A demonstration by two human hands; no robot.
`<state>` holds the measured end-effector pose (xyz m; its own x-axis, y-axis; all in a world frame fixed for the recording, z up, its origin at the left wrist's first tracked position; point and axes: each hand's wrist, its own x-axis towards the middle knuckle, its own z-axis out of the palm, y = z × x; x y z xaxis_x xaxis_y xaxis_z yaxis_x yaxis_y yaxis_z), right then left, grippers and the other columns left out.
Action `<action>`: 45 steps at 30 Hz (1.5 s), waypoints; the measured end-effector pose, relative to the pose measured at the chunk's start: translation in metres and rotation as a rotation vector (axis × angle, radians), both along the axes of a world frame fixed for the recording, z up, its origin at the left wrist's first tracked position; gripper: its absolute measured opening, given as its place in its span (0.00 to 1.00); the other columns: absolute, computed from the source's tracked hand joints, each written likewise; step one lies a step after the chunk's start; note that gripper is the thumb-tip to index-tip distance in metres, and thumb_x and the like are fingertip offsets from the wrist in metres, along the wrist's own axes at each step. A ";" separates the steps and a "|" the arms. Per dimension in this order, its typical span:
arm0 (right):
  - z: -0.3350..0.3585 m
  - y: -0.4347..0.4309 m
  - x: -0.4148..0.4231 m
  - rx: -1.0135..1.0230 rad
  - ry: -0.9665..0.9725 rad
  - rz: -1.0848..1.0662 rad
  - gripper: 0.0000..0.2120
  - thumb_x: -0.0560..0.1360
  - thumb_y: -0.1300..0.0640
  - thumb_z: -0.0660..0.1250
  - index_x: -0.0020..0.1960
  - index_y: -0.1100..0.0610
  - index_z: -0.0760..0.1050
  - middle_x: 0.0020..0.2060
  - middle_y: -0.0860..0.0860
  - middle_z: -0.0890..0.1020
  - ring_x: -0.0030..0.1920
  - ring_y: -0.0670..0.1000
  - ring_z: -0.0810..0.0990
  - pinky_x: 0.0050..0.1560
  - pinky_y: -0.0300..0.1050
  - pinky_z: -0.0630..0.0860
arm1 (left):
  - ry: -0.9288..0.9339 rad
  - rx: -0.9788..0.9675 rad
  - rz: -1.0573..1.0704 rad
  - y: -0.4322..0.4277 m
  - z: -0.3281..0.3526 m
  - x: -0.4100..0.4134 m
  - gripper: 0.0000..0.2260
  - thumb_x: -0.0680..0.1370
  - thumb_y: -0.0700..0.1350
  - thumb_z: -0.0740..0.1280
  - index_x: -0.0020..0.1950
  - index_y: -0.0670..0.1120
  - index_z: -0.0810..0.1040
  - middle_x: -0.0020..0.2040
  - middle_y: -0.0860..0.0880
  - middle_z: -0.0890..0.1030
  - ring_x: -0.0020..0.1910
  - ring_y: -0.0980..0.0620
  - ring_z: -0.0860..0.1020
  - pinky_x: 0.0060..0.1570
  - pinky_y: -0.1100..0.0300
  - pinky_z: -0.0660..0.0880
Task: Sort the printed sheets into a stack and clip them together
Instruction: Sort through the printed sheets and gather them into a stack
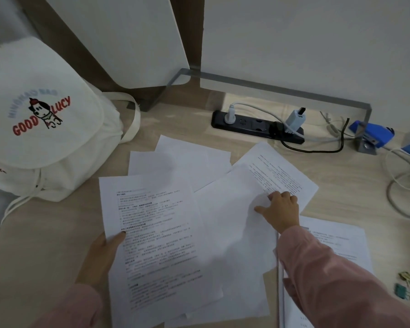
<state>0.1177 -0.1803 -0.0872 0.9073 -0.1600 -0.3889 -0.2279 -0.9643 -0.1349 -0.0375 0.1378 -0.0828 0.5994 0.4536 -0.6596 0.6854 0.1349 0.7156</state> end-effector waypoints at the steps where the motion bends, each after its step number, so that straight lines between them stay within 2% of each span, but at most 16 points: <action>1: 0.000 0.002 0.001 0.001 -0.001 0.032 0.24 0.73 0.50 0.66 0.64 0.62 0.69 0.61 0.60 0.71 0.62 0.61 0.66 0.62 0.50 0.64 | -0.004 -0.011 0.006 0.000 0.000 -0.001 0.16 0.78 0.41 0.62 0.66 0.42 0.72 0.58 0.41 0.78 0.53 0.44 0.76 0.56 0.51 0.70; 5: 0.008 0.021 -0.002 0.360 -0.097 0.027 0.17 0.76 0.56 0.62 0.63 0.60 0.70 0.61 0.58 0.76 0.62 0.58 0.72 0.60 0.48 0.68 | -0.032 -0.079 0.029 -0.002 0.002 -0.005 0.15 0.78 0.41 0.62 0.65 0.44 0.72 0.53 0.45 0.79 0.47 0.49 0.77 0.48 0.55 0.72; 7: 0.022 0.031 -0.001 0.455 -0.174 0.045 0.15 0.77 0.55 0.62 0.62 0.59 0.72 0.58 0.56 0.78 0.60 0.57 0.74 0.57 0.45 0.68 | -0.047 -0.094 0.054 -0.002 0.004 -0.007 0.15 0.78 0.41 0.62 0.66 0.44 0.72 0.51 0.45 0.79 0.45 0.52 0.77 0.46 0.57 0.72; 12: 0.074 0.032 0.010 0.460 -0.445 0.078 0.12 0.77 0.55 0.62 0.58 0.58 0.75 0.48 0.56 0.80 0.52 0.58 0.76 0.44 0.42 0.64 | -0.069 -0.124 0.047 0.000 0.005 -0.007 0.17 0.78 0.41 0.62 0.67 0.42 0.72 0.60 0.42 0.78 0.54 0.44 0.76 0.57 0.50 0.71; 15: 0.117 0.017 0.011 0.429 -0.655 0.043 0.09 0.77 0.55 0.61 0.53 0.58 0.75 0.38 0.52 0.76 0.41 0.56 0.75 0.38 0.42 0.63 | -0.080 -0.172 0.046 -0.003 0.007 -0.002 0.16 0.78 0.41 0.62 0.66 0.41 0.72 0.58 0.43 0.78 0.50 0.47 0.77 0.55 0.51 0.71; 17: 0.143 0.009 0.002 0.451 -0.809 0.072 0.07 0.77 0.55 0.61 0.51 0.57 0.74 0.38 0.49 0.75 0.38 0.48 0.72 0.34 0.42 0.64 | -0.093 -0.222 0.062 -0.008 0.009 0.003 0.15 0.78 0.41 0.62 0.65 0.41 0.72 0.53 0.45 0.79 0.48 0.48 0.77 0.52 0.53 0.71; 19: 0.163 0.010 -0.014 0.556 -0.924 0.131 0.06 0.77 0.56 0.62 0.50 0.57 0.74 0.40 0.47 0.75 0.38 0.41 0.70 0.35 0.34 0.68 | -0.098 -0.270 0.057 -0.015 0.010 0.008 0.14 0.78 0.41 0.62 0.63 0.42 0.73 0.53 0.45 0.80 0.50 0.45 0.78 0.51 0.52 0.73; 21: 0.167 0.014 -0.033 0.592 -0.974 0.263 0.04 0.77 0.58 0.61 0.51 0.56 0.73 0.42 0.47 0.76 0.41 0.39 0.72 0.42 0.27 0.69 | -0.097 -0.320 0.056 -0.021 0.011 0.012 0.15 0.78 0.42 0.63 0.64 0.41 0.74 0.57 0.42 0.80 0.55 0.40 0.77 0.57 0.46 0.73; 23: 0.152 0.015 -0.052 0.596 -0.950 0.427 0.05 0.76 0.60 0.60 0.51 0.55 0.72 0.44 0.47 0.77 0.46 0.41 0.74 0.50 0.28 0.71 | -0.109 -0.354 0.052 -0.027 0.012 0.017 0.15 0.78 0.42 0.62 0.64 0.41 0.74 0.58 0.41 0.79 0.56 0.40 0.77 0.57 0.46 0.73; 25: 0.124 0.015 -0.070 0.624 -0.862 0.545 0.07 0.76 0.60 0.59 0.51 0.55 0.74 0.46 0.50 0.80 0.50 0.45 0.77 0.53 0.34 0.73 | -0.130 -0.364 0.043 -0.032 0.012 0.021 0.13 0.78 0.41 0.62 0.62 0.43 0.75 0.55 0.43 0.80 0.53 0.42 0.78 0.52 0.49 0.75; 30: 0.051 0.014 -0.110 0.571 -0.659 0.717 0.12 0.79 0.56 0.52 0.50 0.54 0.75 0.45 0.50 0.82 0.48 0.46 0.76 0.49 0.37 0.73 | -0.126 -0.385 0.048 -0.040 0.013 0.026 0.07 0.78 0.40 0.61 0.52 0.47 0.78 0.51 0.47 0.81 0.48 0.45 0.78 0.45 0.50 0.75; 33: 0.024 0.012 -0.122 0.550 -0.551 0.764 0.13 0.80 0.55 0.50 0.50 0.52 0.74 0.44 0.49 0.82 0.46 0.46 0.76 0.46 0.36 0.73 | -0.096 -0.406 0.075 -0.043 0.013 0.025 0.08 0.79 0.44 0.61 0.55 0.47 0.76 0.52 0.47 0.80 0.50 0.46 0.78 0.46 0.51 0.74; 36: 0.011 0.013 -0.128 0.542 -0.469 0.820 0.07 0.76 0.60 0.57 0.49 0.52 0.73 0.43 0.48 0.82 0.44 0.46 0.77 0.44 0.35 0.72 | -0.066 -0.418 0.093 -0.046 0.013 0.024 0.07 0.78 0.49 0.61 0.54 0.50 0.76 0.52 0.48 0.80 0.52 0.46 0.77 0.50 0.51 0.74; 39: 0.005 0.014 -0.130 0.535 -0.441 0.900 0.08 0.73 0.64 0.60 0.48 0.53 0.71 0.44 0.49 0.81 0.42 0.48 0.76 0.44 0.38 0.74 | -0.043 -0.414 0.091 -0.049 0.013 0.024 0.06 0.77 0.51 0.63 0.51 0.52 0.77 0.52 0.49 0.81 0.52 0.47 0.78 0.51 0.50 0.74; 43: 0.001 0.014 -0.129 0.449 -0.486 0.999 0.13 0.68 0.66 0.64 0.48 0.51 0.70 0.46 0.49 0.81 0.46 0.49 0.76 0.55 0.38 0.70 | -0.032 -0.326 -0.058 -0.049 0.013 0.018 0.20 0.70 0.54 0.70 0.61 0.51 0.77 0.55 0.49 0.83 0.55 0.46 0.79 0.57 0.47 0.75; 45: 0.001 0.014 -0.128 0.424 -0.487 1.042 0.13 0.68 0.65 0.64 0.48 0.51 0.70 0.47 0.49 0.82 0.49 0.49 0.75 0.58 0.39 0.69 | -0.023 -0.308 -0.108 -0.050 0.012 0.015 0.21 0.70 0.53 0.70 0.63 0.50 0.76 0.56 0.49 0.82 0.55 0.47 0.80 0.56 0.49 0.75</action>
<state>-0.0106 -0.1662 -0.0862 0.5912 0.7857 0.1821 0.7880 -0.5146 -0.3380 -0.0222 0.0880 -0.0713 0.6497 0.1680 -0.7414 0.6914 0.2749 0.6682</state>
